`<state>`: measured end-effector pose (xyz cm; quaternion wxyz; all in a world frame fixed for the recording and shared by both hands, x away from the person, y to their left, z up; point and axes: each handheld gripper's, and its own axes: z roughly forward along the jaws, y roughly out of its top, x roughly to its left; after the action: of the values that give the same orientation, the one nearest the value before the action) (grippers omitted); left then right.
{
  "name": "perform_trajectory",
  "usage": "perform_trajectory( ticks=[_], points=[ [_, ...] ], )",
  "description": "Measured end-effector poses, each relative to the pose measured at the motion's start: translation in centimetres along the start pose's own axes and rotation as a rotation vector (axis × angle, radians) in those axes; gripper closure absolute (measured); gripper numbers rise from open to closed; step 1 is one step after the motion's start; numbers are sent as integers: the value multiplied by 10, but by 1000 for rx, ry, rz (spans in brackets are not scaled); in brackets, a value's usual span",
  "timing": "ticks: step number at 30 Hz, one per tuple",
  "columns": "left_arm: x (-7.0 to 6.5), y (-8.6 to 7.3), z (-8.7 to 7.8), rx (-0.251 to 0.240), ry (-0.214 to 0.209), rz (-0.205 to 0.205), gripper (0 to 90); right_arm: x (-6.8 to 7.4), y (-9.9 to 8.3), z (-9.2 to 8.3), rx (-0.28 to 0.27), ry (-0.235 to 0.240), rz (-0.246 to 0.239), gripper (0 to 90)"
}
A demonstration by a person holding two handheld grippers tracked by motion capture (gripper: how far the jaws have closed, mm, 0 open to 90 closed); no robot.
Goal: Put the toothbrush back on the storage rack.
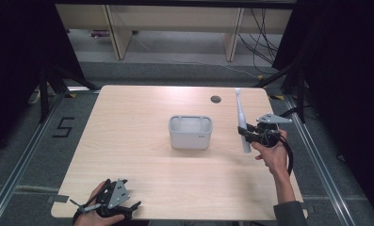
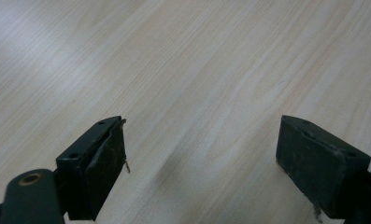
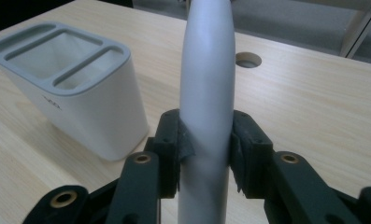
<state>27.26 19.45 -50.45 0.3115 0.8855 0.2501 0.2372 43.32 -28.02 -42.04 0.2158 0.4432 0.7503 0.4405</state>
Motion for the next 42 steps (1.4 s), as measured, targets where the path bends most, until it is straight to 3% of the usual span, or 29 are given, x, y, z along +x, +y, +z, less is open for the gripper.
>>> perform_trajectory(
  ticks=[2, 4, 8, 11, 15, 16, 18, 20, 24, 29, 30, 33, 37, 42],
  points=[
    [0, 0, 0, 1, 0, 1, 154, -1, 1, 1, -20, -11, -38, 667],
    [0, 0, 0, 0, -1, -1, 155, 2, 2, 1, -22, 16, 11, 667],
    [0, 0, 1, 4, 8, 4, 154, 3, 6, 2, -69, 14, -22, 667],
    [0, 0, 1, 1, 4, -1, 154, 6, 8, 1, -66, 37, 6, 667],
    [0, 0, 1, 2, 0, -1, 155, 10, 14, 1, -102, 32, 3, 667],
    [0, 0, 1, 4, -9, 1, 154, 9, 16, 1, -120, 26, -29, 667],
    [0, 0, 1, 6, -9, 1, 155, 14, 22, -1, -133, 41, 1, 667],
    [0, 0, 1, 5, -9, 1, 154, 14, 24, -1, -148, 47, -21, 667],
    [0, -1, 1, -6, -6, -4, 155, 21, 35, -1, -177, 67, -15, 667],
    [0, -1, 1, -7, -7, -3, 155, 29, 43, 3, -186, 85, -6, 668],
    [0, -1, 1, -8, -7, -3, 154, 31, 48, 6, -192, 87, -39, 668],
    [0, -1, 1, -7, -7, -2, 155, 38, 55, 9, -196, 106, -30, 668],
    [0, -1, 1, -8, -8, -3, 155, 43, 61, 12, -216, 102, -56, 668],
    [0, -1, 1, -8, -8, -11, 154, 55, 75, 20, -220, 131, -69, 667]
  ],
)
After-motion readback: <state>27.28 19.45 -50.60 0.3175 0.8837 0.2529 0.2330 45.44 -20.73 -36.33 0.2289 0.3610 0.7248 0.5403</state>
